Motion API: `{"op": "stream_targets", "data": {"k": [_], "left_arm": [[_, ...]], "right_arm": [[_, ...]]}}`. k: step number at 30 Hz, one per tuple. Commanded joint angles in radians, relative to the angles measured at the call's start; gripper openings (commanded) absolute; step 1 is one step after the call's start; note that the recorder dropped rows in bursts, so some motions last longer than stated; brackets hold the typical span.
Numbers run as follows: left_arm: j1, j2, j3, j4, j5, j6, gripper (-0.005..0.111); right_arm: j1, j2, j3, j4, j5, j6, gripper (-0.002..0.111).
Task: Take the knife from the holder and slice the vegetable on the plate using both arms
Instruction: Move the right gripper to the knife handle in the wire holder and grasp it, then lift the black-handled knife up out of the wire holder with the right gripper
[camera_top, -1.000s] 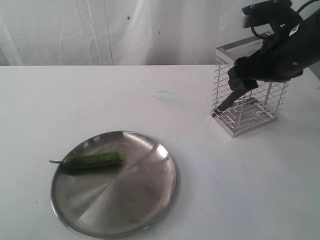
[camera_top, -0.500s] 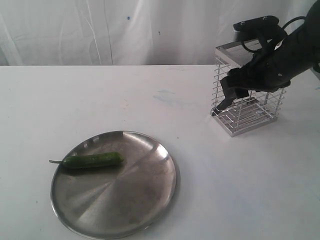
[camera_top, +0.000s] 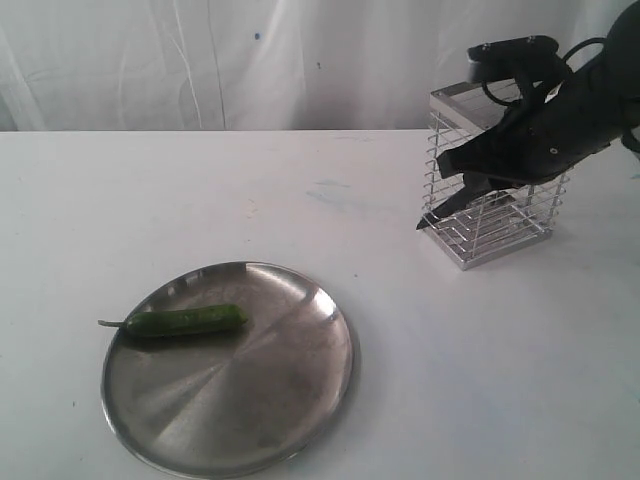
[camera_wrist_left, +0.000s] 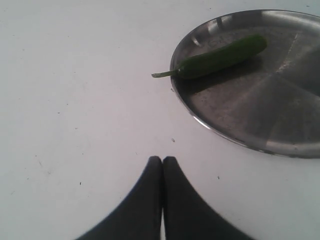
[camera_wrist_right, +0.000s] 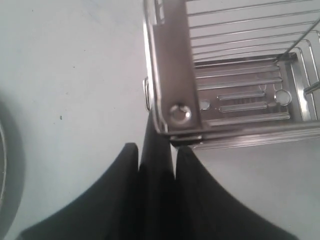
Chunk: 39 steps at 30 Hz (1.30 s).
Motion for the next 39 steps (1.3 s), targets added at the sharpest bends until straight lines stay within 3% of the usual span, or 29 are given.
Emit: {"op": "stream_targets", "data": {"k": [1, 11, 19, 27, 39], "left_arm": [[0.0, -0.004, 0.004, -0.011, 0.008, -0.006, 0.0], [0.046, -0.004, 0.004, -0.011, 0.008, -0.006, 0.0], [0.046, -0.004, 0.004, -0.011, 0.008, -0.006, 0.0], [0.046, -0.004, 0.004, -0.011, 0.008, -0.006, 0.0], [0.046, -0.004, 0.004, -0.011, 0.008, -0.006, 0.0]], "right_arm": [[-0.002, -0.022, -0.004, -0.004, 0.0, 0.003, 0.005], [-0.002, -0.11, -0.004, -0.004, 0.023, 0.005, 0.0], [-0.002, -0.175, -0.004, -0.006, 0.094, 0.019, 0.0], [-0.002, -0.288, -0.004, -0.134, 0.149, 0.113, 0.0], [-0.002, -0.453, -0.004, -0.07, 0.207, 0.134, 0.0]]}}
